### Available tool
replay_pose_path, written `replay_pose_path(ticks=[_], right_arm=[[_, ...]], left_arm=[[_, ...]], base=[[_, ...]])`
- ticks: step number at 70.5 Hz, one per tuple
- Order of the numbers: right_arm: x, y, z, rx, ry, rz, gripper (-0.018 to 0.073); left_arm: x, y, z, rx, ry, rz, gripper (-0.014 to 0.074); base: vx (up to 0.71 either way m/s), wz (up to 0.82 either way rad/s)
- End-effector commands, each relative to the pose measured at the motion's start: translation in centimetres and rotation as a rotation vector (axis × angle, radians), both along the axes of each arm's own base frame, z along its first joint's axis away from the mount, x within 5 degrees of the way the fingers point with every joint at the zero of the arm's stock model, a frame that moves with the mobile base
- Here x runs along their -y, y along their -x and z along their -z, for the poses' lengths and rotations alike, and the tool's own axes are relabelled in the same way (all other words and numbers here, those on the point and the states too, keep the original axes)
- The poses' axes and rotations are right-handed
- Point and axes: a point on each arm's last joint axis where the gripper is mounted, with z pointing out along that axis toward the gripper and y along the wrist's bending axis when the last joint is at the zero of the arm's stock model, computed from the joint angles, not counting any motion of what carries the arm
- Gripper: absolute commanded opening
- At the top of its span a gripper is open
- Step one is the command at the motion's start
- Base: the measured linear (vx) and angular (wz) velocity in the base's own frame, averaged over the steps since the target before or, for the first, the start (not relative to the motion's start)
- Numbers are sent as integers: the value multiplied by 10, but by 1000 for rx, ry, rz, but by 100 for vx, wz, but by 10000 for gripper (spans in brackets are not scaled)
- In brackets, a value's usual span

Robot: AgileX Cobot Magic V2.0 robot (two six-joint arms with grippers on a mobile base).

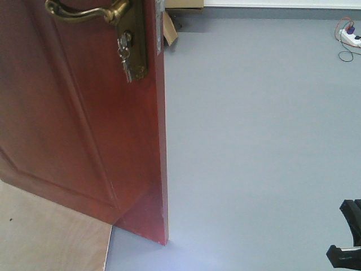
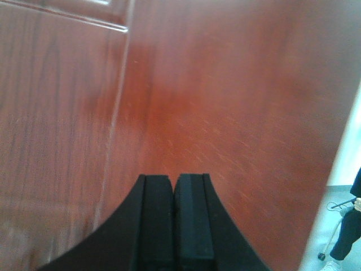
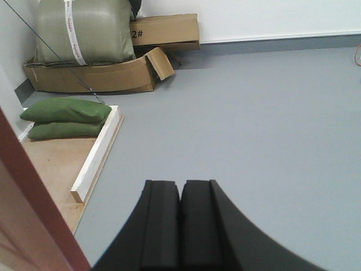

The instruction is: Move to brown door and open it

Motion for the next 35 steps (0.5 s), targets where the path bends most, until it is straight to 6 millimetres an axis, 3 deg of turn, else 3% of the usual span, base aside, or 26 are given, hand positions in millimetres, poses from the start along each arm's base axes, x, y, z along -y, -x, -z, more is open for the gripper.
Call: replay_pose_path(ticks=[1,35], right_arm=[[1,-1,-7,95,10,7,0],[1,-1,-7,95,10,7,0]], left_arm=[[0,9,-13,42,48,-3,17],[0,9,-13,42,48,-3,17]], base=[[17,-3],[17,-1]])
